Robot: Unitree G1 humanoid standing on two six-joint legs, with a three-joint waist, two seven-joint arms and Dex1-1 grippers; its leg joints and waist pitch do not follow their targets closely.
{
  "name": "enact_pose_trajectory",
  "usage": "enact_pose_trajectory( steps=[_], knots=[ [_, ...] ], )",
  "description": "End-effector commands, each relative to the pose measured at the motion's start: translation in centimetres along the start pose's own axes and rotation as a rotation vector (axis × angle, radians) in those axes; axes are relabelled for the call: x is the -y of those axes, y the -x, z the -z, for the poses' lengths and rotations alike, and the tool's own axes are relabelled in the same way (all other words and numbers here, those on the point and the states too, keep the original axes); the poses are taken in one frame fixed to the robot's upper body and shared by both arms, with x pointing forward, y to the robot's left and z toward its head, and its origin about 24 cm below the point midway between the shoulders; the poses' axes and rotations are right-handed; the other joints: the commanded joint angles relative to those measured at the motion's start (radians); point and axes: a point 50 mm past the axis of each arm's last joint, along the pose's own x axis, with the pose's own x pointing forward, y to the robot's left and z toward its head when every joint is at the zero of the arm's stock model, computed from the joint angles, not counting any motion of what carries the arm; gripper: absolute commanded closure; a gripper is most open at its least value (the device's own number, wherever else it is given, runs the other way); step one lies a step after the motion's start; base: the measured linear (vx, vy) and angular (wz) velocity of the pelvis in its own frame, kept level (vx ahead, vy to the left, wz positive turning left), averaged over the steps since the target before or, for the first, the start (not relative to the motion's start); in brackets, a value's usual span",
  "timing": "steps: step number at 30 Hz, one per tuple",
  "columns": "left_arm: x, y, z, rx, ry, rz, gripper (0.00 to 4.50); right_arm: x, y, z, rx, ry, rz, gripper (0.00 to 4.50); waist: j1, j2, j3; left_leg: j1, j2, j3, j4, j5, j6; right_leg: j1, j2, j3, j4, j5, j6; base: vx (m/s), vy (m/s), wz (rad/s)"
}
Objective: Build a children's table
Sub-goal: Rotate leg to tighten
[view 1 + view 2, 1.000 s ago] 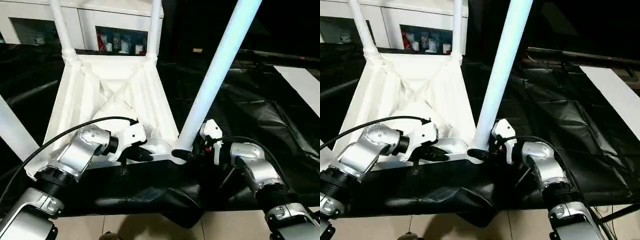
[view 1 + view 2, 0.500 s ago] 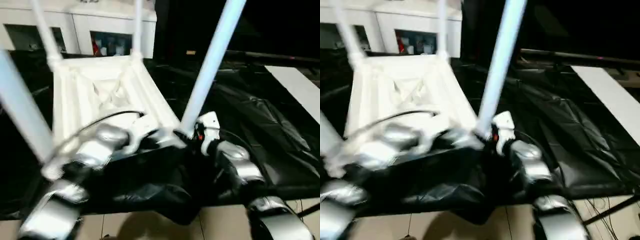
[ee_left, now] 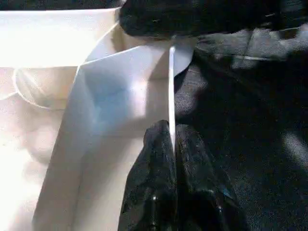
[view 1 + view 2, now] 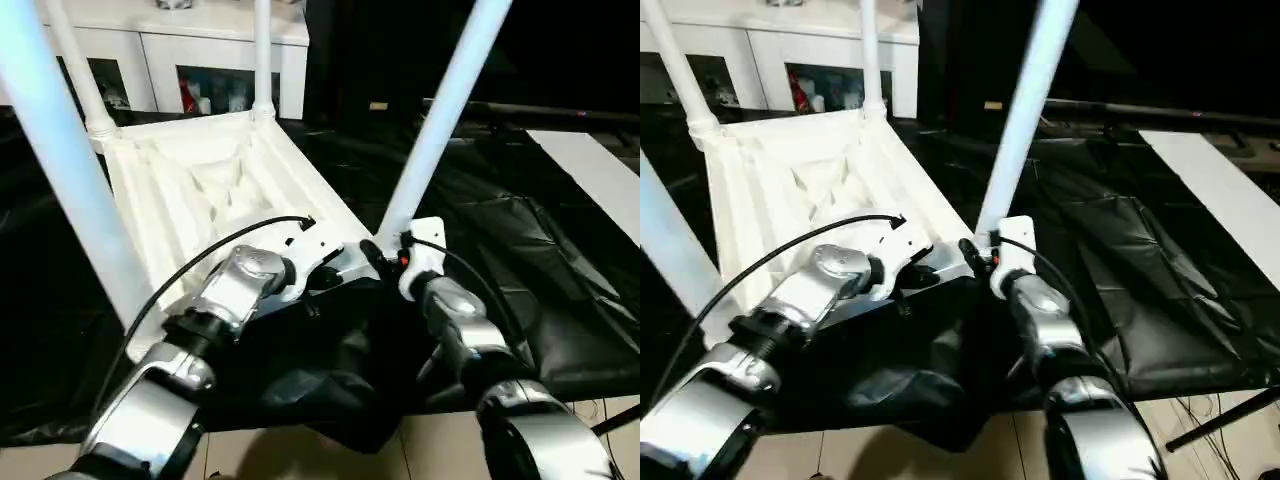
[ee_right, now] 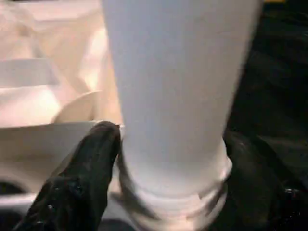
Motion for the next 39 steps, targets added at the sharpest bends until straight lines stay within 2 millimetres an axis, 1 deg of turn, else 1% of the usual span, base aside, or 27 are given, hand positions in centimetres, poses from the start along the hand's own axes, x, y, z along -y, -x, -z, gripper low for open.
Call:
enact_pose_trajectory(
  steps=[1,2,3,4,5,6,7,8,9,10,11,12,13,14,15,16,18,20,22,23,24,27,29,33,35,37,39],
  knots=[
    [0.7,-0.1,2.0,-0.051,0.011,0.049,4.5,-0.6,-0.1,-1.2,0.049,0.023,-0.107,0.85,-0.003,0.001,-0.049,-0.002,0.009,0.001,-0.073,-0.293,0.029,0.035,-0.064,0.035,-0.099,-0.331,-0.15,0.0,0.0,0.0],
    [0.7,0.0,2.0,-0.049,0.008,0.055,4.5,-0.6,-0.1,-1.2,0.048,0.021,-0.115,0.76,-0.006,-0.002,-0.05,-0.004,0.008,0.001,-0.073,-0.288,0.029,0.037,-0.064,0.035,-0.099,-0.333,-0.151,0.0,0.0,0.0],
    [0.8,0.5,2.0,-0.032,-0.017,0.104,4.5,-0.1,0.5,-1.4,0.037,0.011,-0.175,0.71,-0.006,0.0,-0.05,-0.003,0.009,0.001,-0.073,-0.274,0.033,0.039,-0.064,0.036,-0.099,-0.325,-0.151,0.0,0.0,0.0],
    [0.8,1.0,2.1,-0.029,-0.024,0.126,4.5,0.2,1.0,-1.5,0.019,0.023,-0.233,0.64,-0.003,-0.013,-0.053,-0.007,0.011,0.001,-0.07,-0.241,0.047,0.043,-0.066,0.036,-0.092,-0.292,-0.157,0.0,0.0,0.0],
    [0.8,1.3,2.1,-0.025,-0.036,0.141,4.5,0.4,1.4,-1.5,0.005,0.032,-0.273,0.64,-0.002,-0.012,-0.053,-0.009,0.013,0.001,-0.071,-0.212,0.058,0.046,-0.066,0.034,-0.089,-0.262,-0.164,0.0,0.0,0.0],
    [0.9,1.9,2.0,-0.001,-0.059,0.186,4.5,0.6,1.9,-1.6,-0.013,0.064,-0.333,0.64,0.0,-0.012,-0.054,-0.009,0.014,0.003,-0.069,-0.2,0.064,0.046,-0.067,0.035,-0.09,-0.247,-0.169,0.0,0.0,0.0],
    [1.1,2.2,1.9,0.015,-0.077,0.217,4.5,0.8,2.3,-1.6,-0.026,0.085,-0.373,0.64,-0.001,-0.014,-0.055,-0.007,0.016,0.007,-0.066,-0.176,0.07,0.042,-0.065,0.036,-0.086,-0.198,-0.181,0.0,0.0,0.0],
    [1.3,2.9,2.0,0.029,-0.112,0.274,4.5,1.0,2.9,-1.6,-0.052,0.11,-0.432,0.64,0.001,-0.013,-0.055,-0.005,0.015,0.008,-0.065,-0.16,0.078,0.042,-0.063,0.036,-0.082,-0.169,-0.194,0.0,0.0,0.0],
    [1.6,3.4,2.0,0.036,-0.133,0.313,4.5,1.2,3.3,-1.6,-0.067,0.127,-0.47,0.64,0.002,-0.012,-0.056,-0.009,0.017,0.006,-0.065,-0.149,0.081,0.047,-0.066,0.035,-0.077,-0.149,-0.2,0.0,0.0,0.0],
    [1.8,3.8,2.2,0.028,-0.139,0.346,4.5,1.3,3.7,-1.6,-0.082,0.146,-0.51,0.64,0.004,-0.011,-0.056,-0.005,0.018,0.01,-0.064,-0.13,0.086,0.042,-0.065,0.037,-0.075,-0.113,-0.213,0.0,0.0,0.0],
    [1.9,4.2,2.3,0.019,-0.143,0.371,4.5,1.5,4.1,-1.6,-0.097,0.159,-0.547,0.64,0.004,-0.008,-0.057,-0.005,0.018,0.011,-0.063,-0.118,0.09,0.045,-0.063,0.037,-0.068,-0.074,-0.227,0.0,0.0,0.0],
    [2.1,4.7,2.5,0.011,-0.142,0.402,4.5,1.5,4.4,-1.8,-0.111,0.169,-0.59,0.64,0.007,-0.005,-0.057,-0.002,0.019,0.011,-0.062,-0.104,0.095,0.045,-0.061,0.036,-0.063,-0.038,-0.237,0.0,0.0,0.0],
    [2.2,4.9,2.5,0.007,-0.142,0.422,4.5,1.5,4.7,-1.9,-0.12,0.175,-0.617,0.64,0.008,-0.006,-0.056,-0.001,0.02,0.012,-0.063,-0.102,0.098,0.044,-0.06,0.036,-0.062,-0.028,-0.242,0.0,0.0,0.0],
    [2.2,5.2,2.5,0.003,-0.149,0.434,4.5,1.5,4.9,-1.9,-0.129,0.182,-0.641,0.64,0.011,-0.004,-0.055,0.002,0.021,0.014,-0.063,-0.104,0.097,0.042,-0.061,0.036,-0.062,-0.02,-0.25,0.0,0.0,0.0],
    [2.2,5.3,2.5,0.002,-0.155,0.445,4.5,1.4,5.0,-2.0,-0.136,0.188,-0.662,0.64,0.011,-0.005,-0.054,0.001,0.02,0.013,-0.065,-0.11,0.094,0.043,-0.06,0.035,-0.064,-0.028,-0.25,0.0,0.0,0.0],
    [2.3,5.5,2.5,0.003,-0.157,0.454,4.5,1.4,5.1,-2.0,-0.147,0.193,-0.686,0.64,0.013,-0.003,-0.053,0.004,0.021,0.013,-0.065,-0.124,0.084,0.042,-0.06,0.035,-0.065,-0.046,-0.248,0.0,0.0,0.0],
    [2.2,5.6,2.5,0.004,-0.158,0.455,4.5,1.2,5.4,-2.0,-0.169,0.204,-0.721,0.64,0.014,-0.003,-0.049,0.006,0.021,0.013,-0.068,-0.159,0.066,0.041,-0.063,0.037,-0.072,-0.099,-0.239,0.0,0.0,0.0],
    [2.0,5.6,2.5,0.002,-0.163,0.438,4.5,1.1,5.4,-1.8,-0.192,0.231,-0.744,0.64,0.015,-0.002,-0.048,0.007,0.022,0.011,-0.07,-0.189,0.039,0.04,-0.065,0.037,-0.077,-0.158,-0.222,0.0,0.0,0.0],
    [1.9,5.6,2.4,0.001,-0.164,0.43,4.5,1.1,5.3,-1.8,-0.194,0.233,-0.74,0.64,0.014,-0.004,-0.048,0.006,0.021,0.01,-0.07,-0.197,0.028,0.041,-0.066,0.038,-0.078,-0.174,-0.214,0.0,0.0,0.0],
    [1.9,5.6,2.4,0.001,-0.164,0.428,4.5,1.1,5.2,-1.8,-0.195,0.233,-0.739,0.64,0.013,-0.005,-0.049,0.005,0.02,0.009,-0.07,-0.192,0.027,0.041,-0.065,0.039,-0.077,-0.167,-0.213,0.0,0.0,0.0],
    [1.9,5.6,2.4,0.002,-0.164,0.426,4.5,1.1,5.2,-1.8,-0.194,0.229,-0.738,0.9,0.013,-0.006,-0.049,0.005,0.02,0.01,-0.069,-0.189,0.027,0.042,-0.065,0.039,-0.077,-0.163,-0.213,0.0,0.0,0.0],
    [1.9,5.5,2.4,0.0,-0.161,0.422,4.5,1.0,5.1,-1.7,-0.199,0.216,-0.75,1.04,0.014,-0.006,-0.051,0.003,0.019,0.01,-0.067,-0.167,0.034,0.043,-0.064,0.038,-0.072,-0.123,-0.22,0.0,0.0,0.0],
    [1.9,5.5,2.4,-0.001,-0.161,0.422,4.5,1.0,5.1,-1.7,-0.202,0.217,-0.753,1.29,0.014,-0.007,-0.051,0.002,0.019,0.01,-0.067,-0.156,0.037,0.045,-0.064,0.038,-0.07,-0.109,-0.222,0.0,0.0,0.0],
    [1.9,5.5,2.4,0.0,-0.158,0.418,4.5,0.9,5.2,-1.6,-0.21,0.205,-0.763,1.5,0.015,-0.007,-0.052,0.003,0.019,0.01,-0.066,-0.153,0.039,0.045,-0.064,0.038,-0.069,-0.105,-0.226,0.0,0.0,0.0],
    [1.8,5.5,2.5,-0.001,-0.155,0.416,4.5,0.9,5.2,-1.5,-0.216,0.206,-0.766,1.7,0.014,-0.008,-0.052,0.003,0.019,0.01,-0.066,-0.156,0.038,0.045,-0.064,0.038,-0.07,-0.112,-0.224,0.0,0.0,0.0],
    [1.8,5.5,2.6,-0.004,-0.152,0.414,4.5,0.9,5.2,-1.4,-0.218,0.203,-0.768,1.78,0.015,-0.01,-0.052,0.003,0.018,0.01,-0.065,-0.153,0.04,0.046,-0.064,0.038,-0.07,-0.11,-0.225,0.0,0.0,0.0],
    [1.8,5.5,2.7,-0.006,-0.149,0.412,4.5,0.9,5.2,-1.3,-0.218,0.201,-0.767,1.84,0.015,-0.009,-0.052,0.003,0.019,0.01,-0.065,-0.151,0.04,0.046,-0.064,0.038,-0.069,-0.11,-0.224,0.0,0.0,0.0]
  ],
)
